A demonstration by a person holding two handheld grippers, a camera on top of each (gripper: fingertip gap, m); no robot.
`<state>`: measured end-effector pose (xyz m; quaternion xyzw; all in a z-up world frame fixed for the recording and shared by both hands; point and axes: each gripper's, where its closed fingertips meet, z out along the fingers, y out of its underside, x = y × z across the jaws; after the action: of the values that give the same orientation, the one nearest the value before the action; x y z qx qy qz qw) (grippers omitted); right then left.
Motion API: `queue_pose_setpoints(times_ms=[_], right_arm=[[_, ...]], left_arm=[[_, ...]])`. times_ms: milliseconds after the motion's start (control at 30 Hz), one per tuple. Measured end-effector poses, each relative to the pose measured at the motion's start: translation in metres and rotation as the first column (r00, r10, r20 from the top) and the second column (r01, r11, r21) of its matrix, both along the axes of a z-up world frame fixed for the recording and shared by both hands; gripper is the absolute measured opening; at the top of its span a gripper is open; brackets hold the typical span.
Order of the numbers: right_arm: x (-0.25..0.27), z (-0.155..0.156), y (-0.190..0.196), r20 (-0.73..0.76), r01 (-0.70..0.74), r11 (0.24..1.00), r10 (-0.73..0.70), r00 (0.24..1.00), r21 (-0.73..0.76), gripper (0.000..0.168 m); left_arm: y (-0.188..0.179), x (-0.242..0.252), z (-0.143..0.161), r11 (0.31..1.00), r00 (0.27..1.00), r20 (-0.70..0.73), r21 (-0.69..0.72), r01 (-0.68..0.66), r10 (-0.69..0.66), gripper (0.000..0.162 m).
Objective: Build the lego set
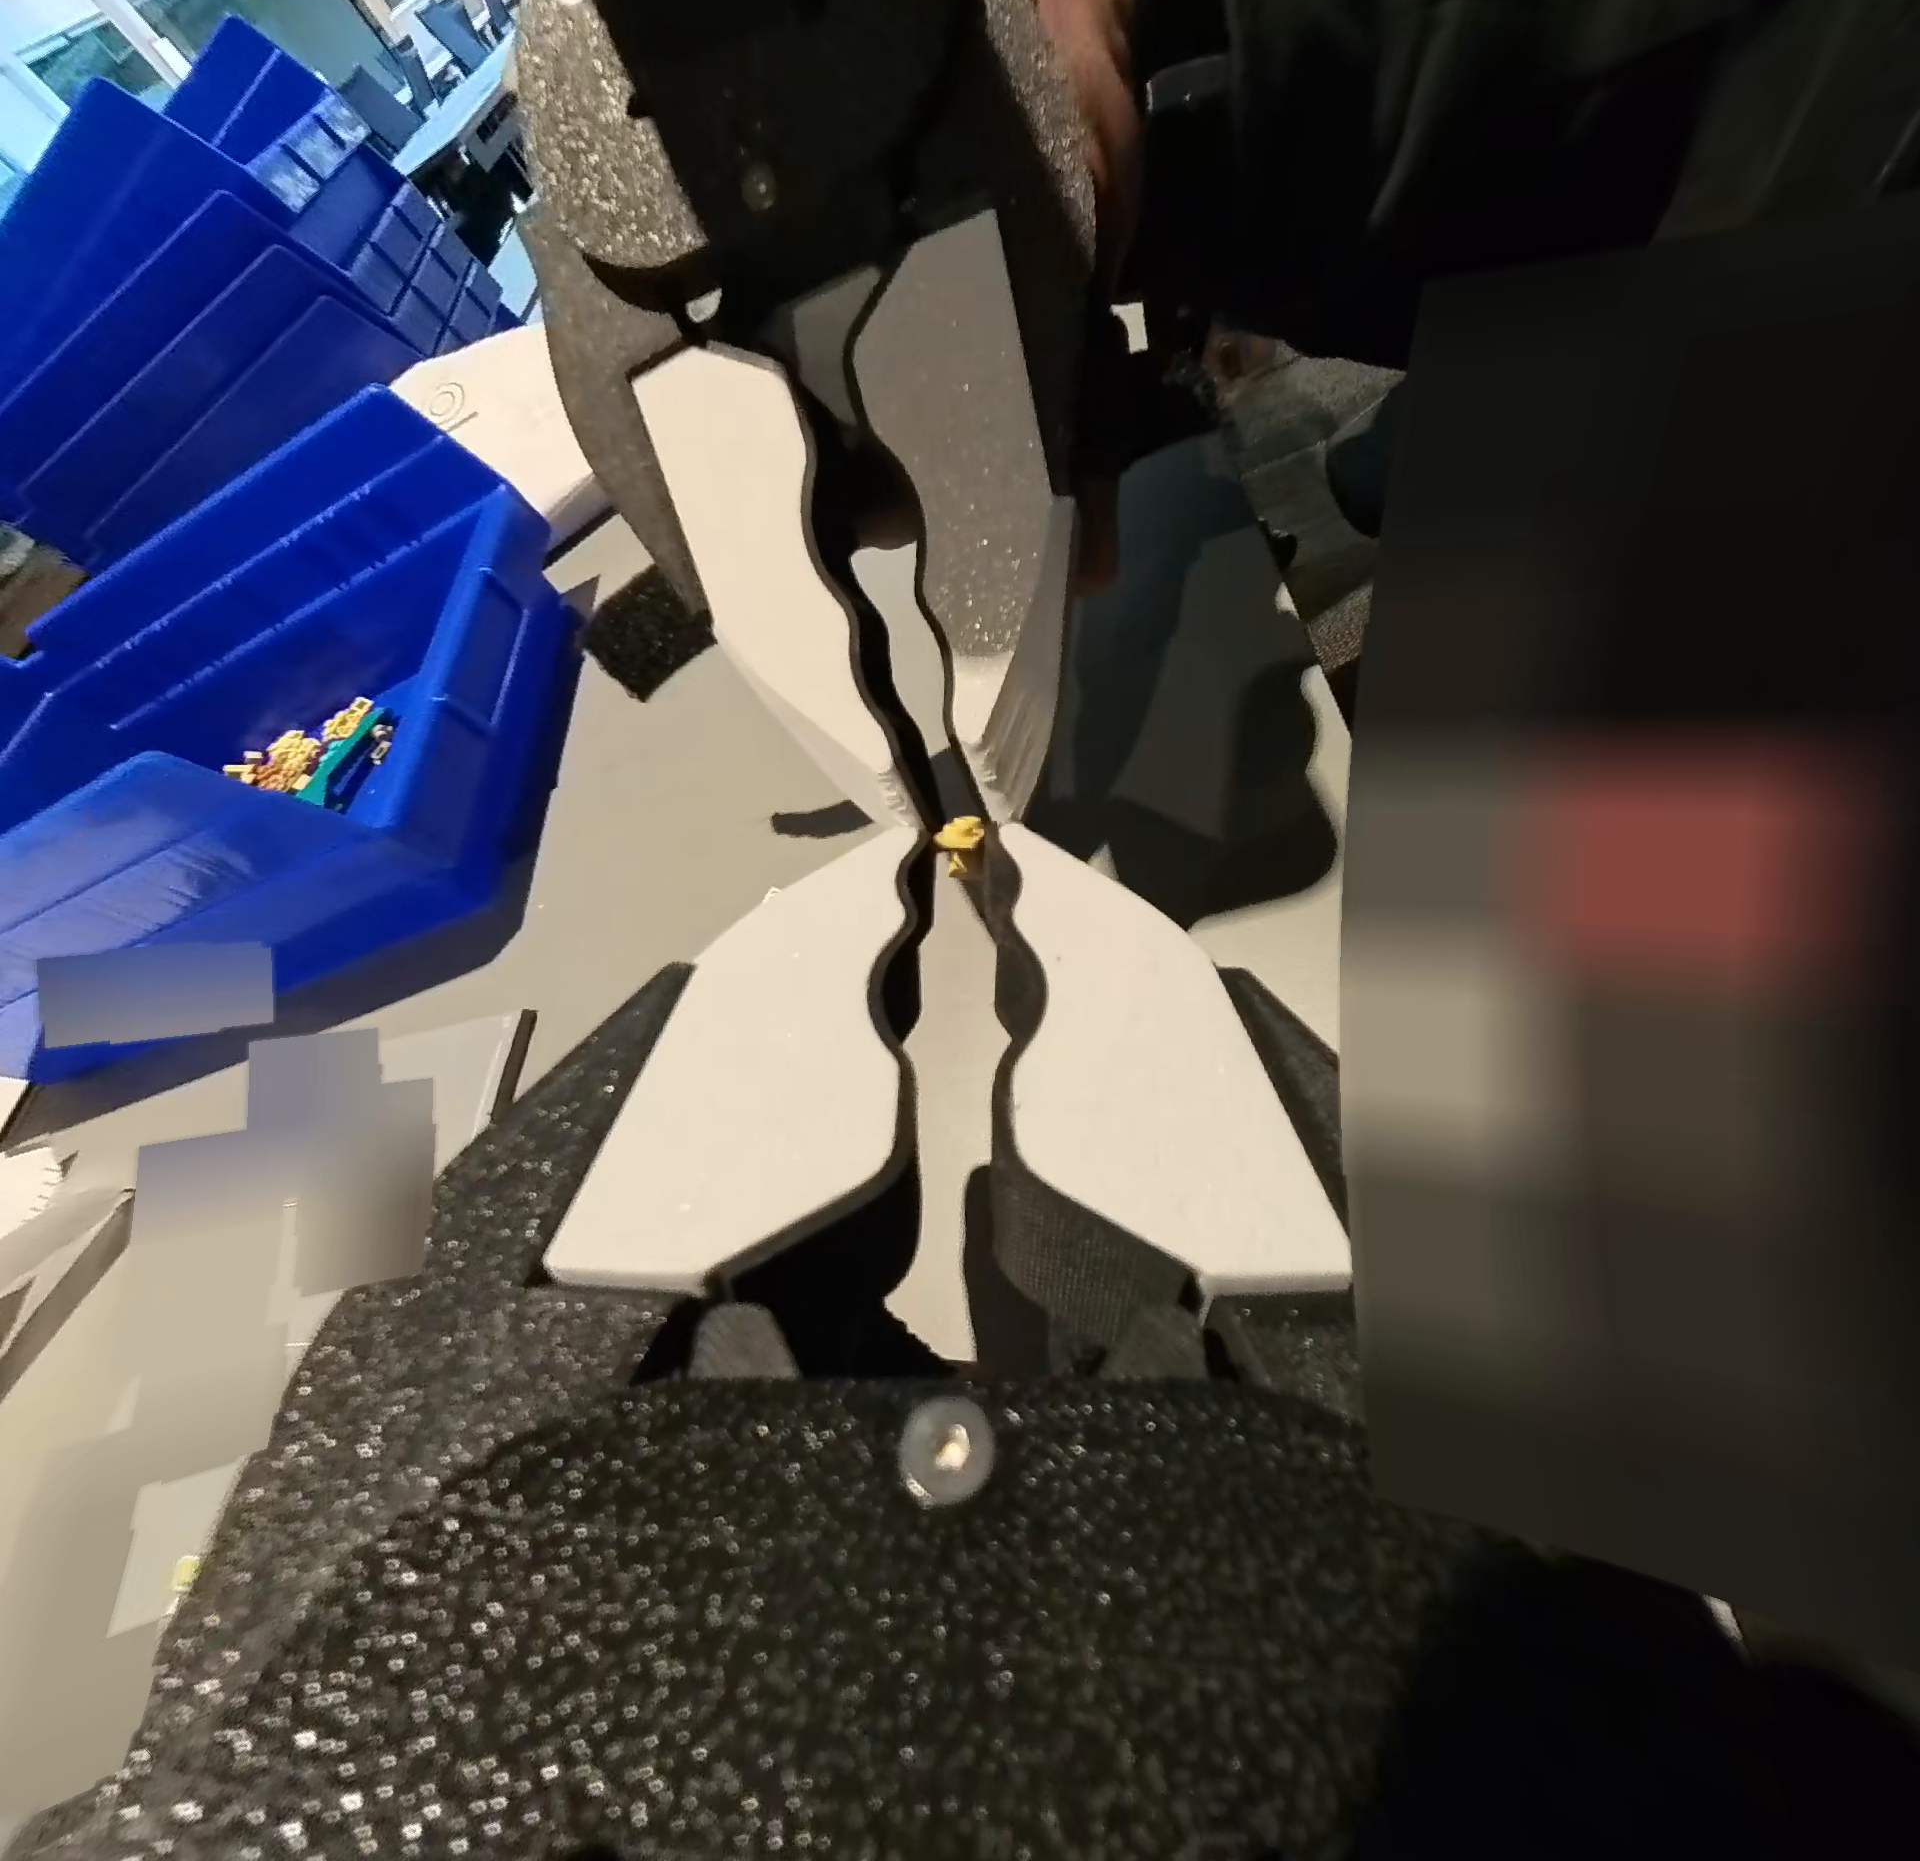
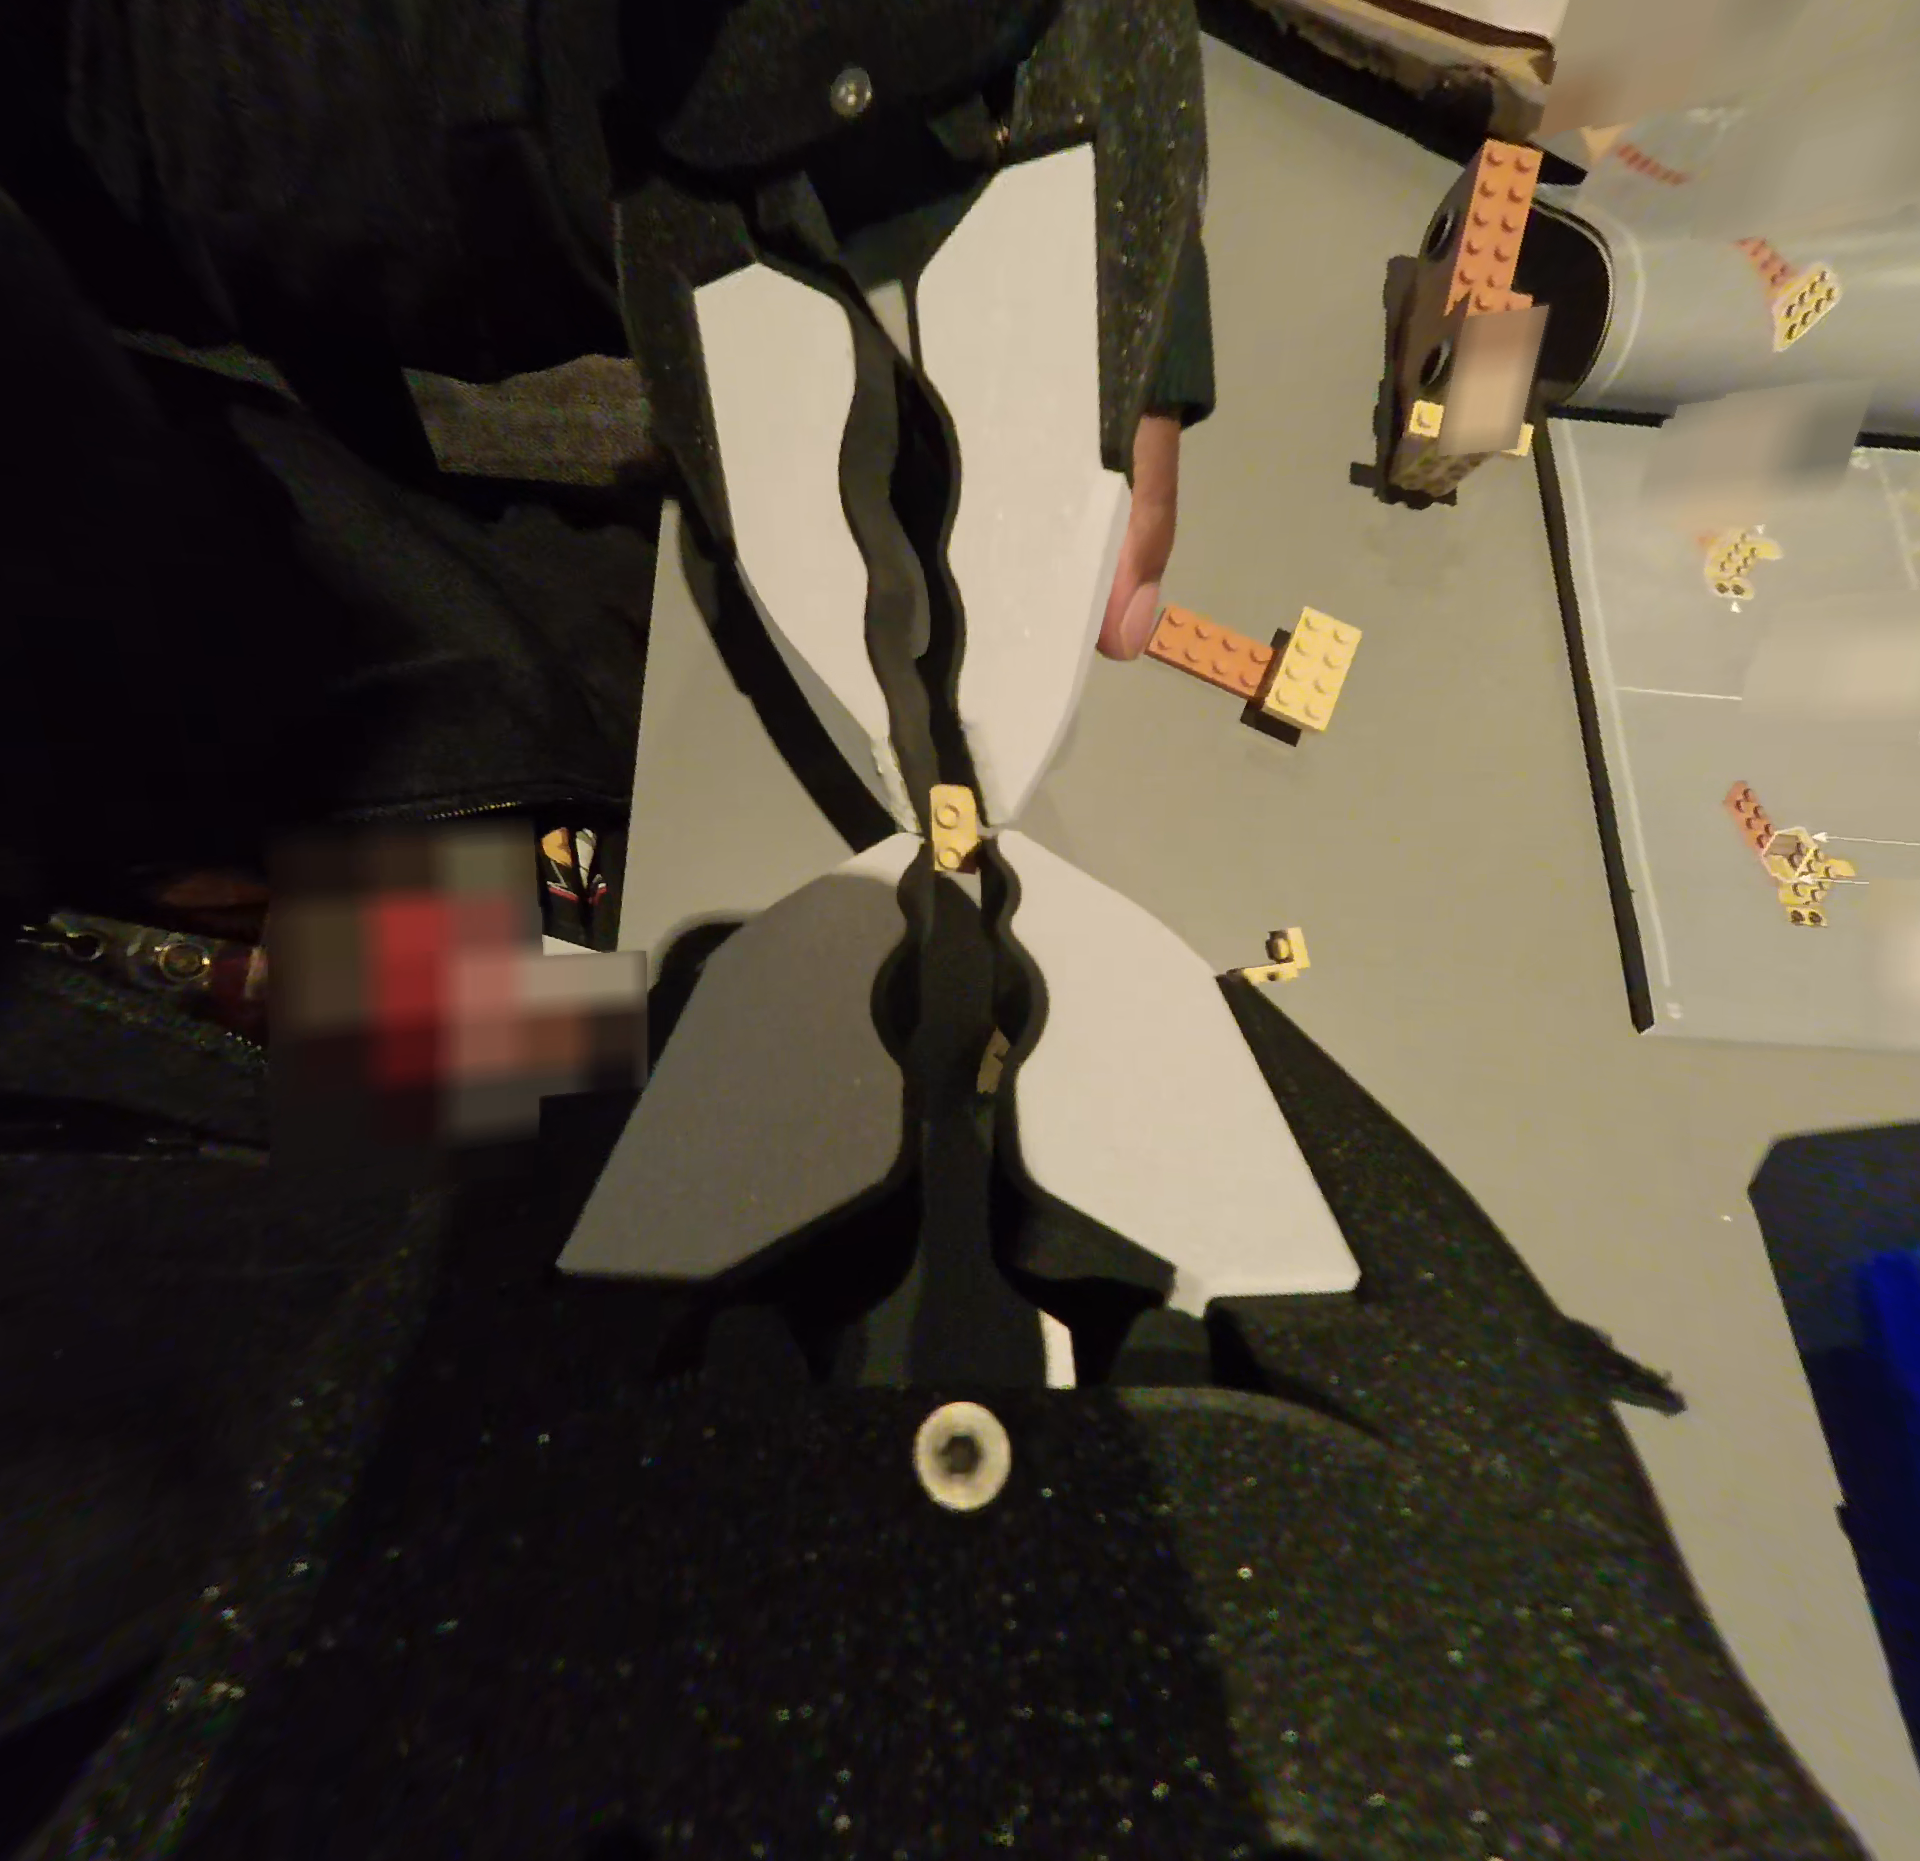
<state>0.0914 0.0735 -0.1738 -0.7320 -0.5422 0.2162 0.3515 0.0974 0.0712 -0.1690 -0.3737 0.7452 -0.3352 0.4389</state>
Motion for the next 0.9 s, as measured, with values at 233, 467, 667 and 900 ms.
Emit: queue_pose_setpoints(times_ms=[233, 467, 667, 900], right_arm=[[0.004, 0.016, 0.011, -0.053, 0.041, 0.992, -0.035, 0.998, 0.121, 0.014], [0.013, 0.032, 0.024, -0.127, 0.096, 0.955, -0.062, 0.990, 0.279, 0.016], [0.028, 0.012, 0.020, -0.098, 0.110, 0.989, -0.101, 0.990, 0.096, 0.020], [0.054, -0.015, 0.004, 0.017, 0.109, 0.990, -0.108, 0.994, -0.085, 0.021]], left_arm=[[0.012, 0.000, 0.019, 0.990, 0.992, 0.102, -0.130, -0.057, 0.070, 0.007], [0.028, -0.002, 0.059, 0.852, 0.957, 0.207, -0.520, -0.067, 0.202, 0.007], [0.029, -0.003, 0.059, 0.819, 0.956, 0.211, -0.572, -0.047, 0.203, 0.007], [0.027, -0.001, 0.034, 0.905, 0.976, 0.075, -0.396, -0.157, 0.202, 0.007]])
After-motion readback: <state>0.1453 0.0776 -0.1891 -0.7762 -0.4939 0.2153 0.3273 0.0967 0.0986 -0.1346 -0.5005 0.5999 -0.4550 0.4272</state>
